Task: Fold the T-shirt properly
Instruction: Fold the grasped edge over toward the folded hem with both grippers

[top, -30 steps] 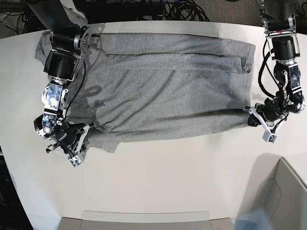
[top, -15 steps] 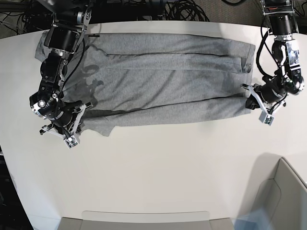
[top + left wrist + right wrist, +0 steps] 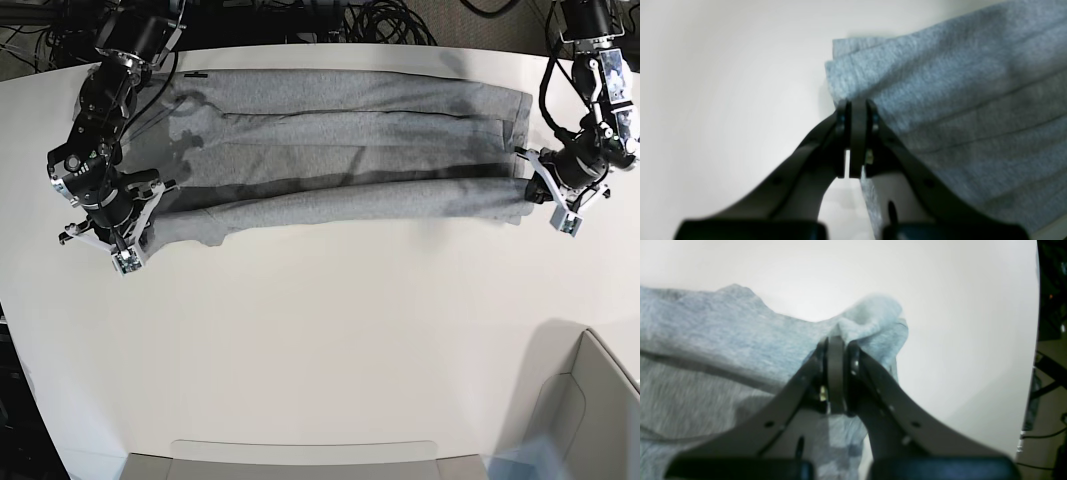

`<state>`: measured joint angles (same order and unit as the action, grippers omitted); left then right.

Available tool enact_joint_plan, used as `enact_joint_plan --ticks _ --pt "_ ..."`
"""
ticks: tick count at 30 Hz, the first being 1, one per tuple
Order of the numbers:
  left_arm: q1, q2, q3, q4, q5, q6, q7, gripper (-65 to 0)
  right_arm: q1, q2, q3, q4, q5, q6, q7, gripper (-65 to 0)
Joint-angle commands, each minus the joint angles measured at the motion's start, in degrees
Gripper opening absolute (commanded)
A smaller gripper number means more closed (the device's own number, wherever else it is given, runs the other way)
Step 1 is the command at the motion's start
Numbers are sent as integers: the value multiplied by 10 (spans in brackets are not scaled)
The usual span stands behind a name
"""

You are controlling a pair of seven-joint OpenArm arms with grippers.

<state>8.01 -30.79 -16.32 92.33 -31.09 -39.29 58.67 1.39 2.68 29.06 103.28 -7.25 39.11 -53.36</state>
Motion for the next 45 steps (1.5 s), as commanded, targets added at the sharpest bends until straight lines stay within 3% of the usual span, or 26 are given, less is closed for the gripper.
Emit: enact_joint_plan --ticks 1,10,22,29,38,42,45 --pt "3 -12 -7 19 -4 0 -9 -650 4 8 11 13 1 9 7 -650" --pt "68 -12 -9 78 -5 3 -8 -650 -26 4 76 43 3 9 7 -650" --pt "145 13 -66 137 -2 -1 -8 -650 -103 3 79 78 6 9 7 -650" --pt "174 30 -64 137 -2 -1 -8 -650 -130 -30 114 83 1 9 7 -650" --pt "209 44 -65 137 -2 2 -8 -650 -151 -33 130 81 1 9 10 -650" --pt "218 45 -68 141 -2 0 -8 -481 -150 -33 131 81 1 9 9 -640" --pt "219 46 -73 150 -5 -1 -8 -432 -150 -33 131 81 4 9 9 -545"
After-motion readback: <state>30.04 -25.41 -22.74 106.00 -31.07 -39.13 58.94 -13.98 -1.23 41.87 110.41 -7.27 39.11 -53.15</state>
